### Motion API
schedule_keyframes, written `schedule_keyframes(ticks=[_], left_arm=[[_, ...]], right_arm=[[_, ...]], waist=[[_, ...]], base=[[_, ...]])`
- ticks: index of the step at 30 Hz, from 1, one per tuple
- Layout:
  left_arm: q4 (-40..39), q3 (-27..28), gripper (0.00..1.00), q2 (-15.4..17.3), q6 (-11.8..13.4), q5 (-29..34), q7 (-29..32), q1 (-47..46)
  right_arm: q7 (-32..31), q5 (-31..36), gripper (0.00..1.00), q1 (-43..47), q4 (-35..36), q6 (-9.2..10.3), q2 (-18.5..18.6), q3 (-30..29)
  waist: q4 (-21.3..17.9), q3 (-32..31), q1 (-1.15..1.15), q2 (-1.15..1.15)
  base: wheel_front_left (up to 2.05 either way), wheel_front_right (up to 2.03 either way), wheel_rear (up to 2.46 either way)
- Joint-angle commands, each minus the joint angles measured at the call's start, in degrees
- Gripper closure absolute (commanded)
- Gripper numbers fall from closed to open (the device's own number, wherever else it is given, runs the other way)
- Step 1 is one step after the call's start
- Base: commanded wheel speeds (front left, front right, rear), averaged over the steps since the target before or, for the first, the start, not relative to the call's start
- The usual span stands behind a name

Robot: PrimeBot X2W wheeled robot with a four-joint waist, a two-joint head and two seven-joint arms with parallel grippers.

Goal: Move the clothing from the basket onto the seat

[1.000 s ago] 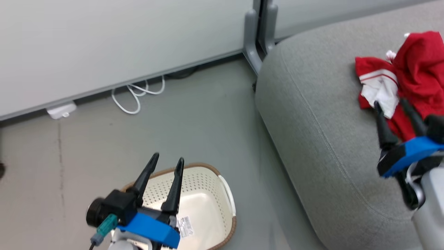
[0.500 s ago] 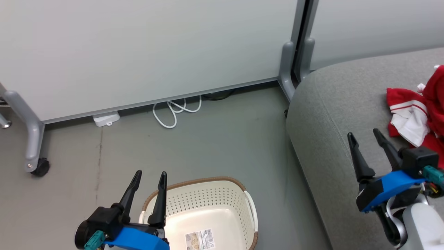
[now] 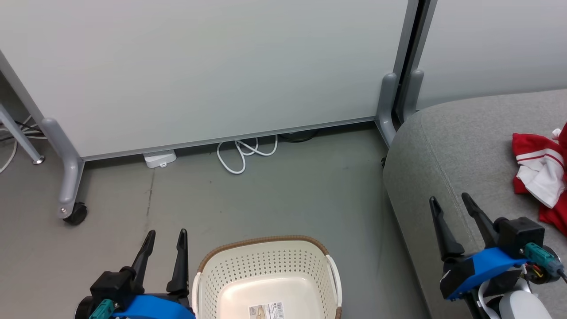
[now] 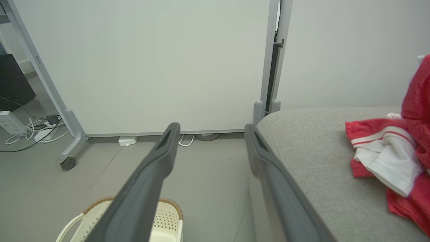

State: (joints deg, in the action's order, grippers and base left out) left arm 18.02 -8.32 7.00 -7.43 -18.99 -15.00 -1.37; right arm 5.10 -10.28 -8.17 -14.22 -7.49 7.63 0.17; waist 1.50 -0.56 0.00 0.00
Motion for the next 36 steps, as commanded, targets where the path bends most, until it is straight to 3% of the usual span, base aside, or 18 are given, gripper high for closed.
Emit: schedule_keyframes(ticks=[1, 29, 30, 36], left_arm=[[0.25, 0.29, 0.0, 0.17, -0.07, 0.43, -0.25, -0.52], [1.15, 1.83, 0.0, -0.77, -0.08, 0.92, -0.26, 0.34], [1.33, 1.85, 1.0, -0.77, 0.0, 0.57, 0.0, 0.31], [4.06, 1.82, 1.0, -1.48, 0.0, 0.08, 0.38, 2.27]], right_arm=[[-0.02, -0.09, 0.0, 1.08, 0.31, -0.01, -0.45, -0.2], [0.15, -0.05, 0.0, 3.84, 1.1, -0.01, -3.27, -1.26], [0.03, 0.12, 1.0, 3.08, 0.83, 0.0, -3.07, -1.13], [-0.13, -0.12, 1.0, 4.3, -2.33, 0.0, -3.46, -1.02]], waist=[[0.26, -0.18, 0.0, 0.0], [0.88, -0.07, 0.0, 0.0], [0.88, -0.06, 0.0, 0.0], [0.86, -0.03, 0.01, 0.0]], base=[[0.0, 0.0, 0.0], [0.0, 0.0, 0.0], [0.0, 0.0, 0.0], [0.0, 0.0, 0.0]])
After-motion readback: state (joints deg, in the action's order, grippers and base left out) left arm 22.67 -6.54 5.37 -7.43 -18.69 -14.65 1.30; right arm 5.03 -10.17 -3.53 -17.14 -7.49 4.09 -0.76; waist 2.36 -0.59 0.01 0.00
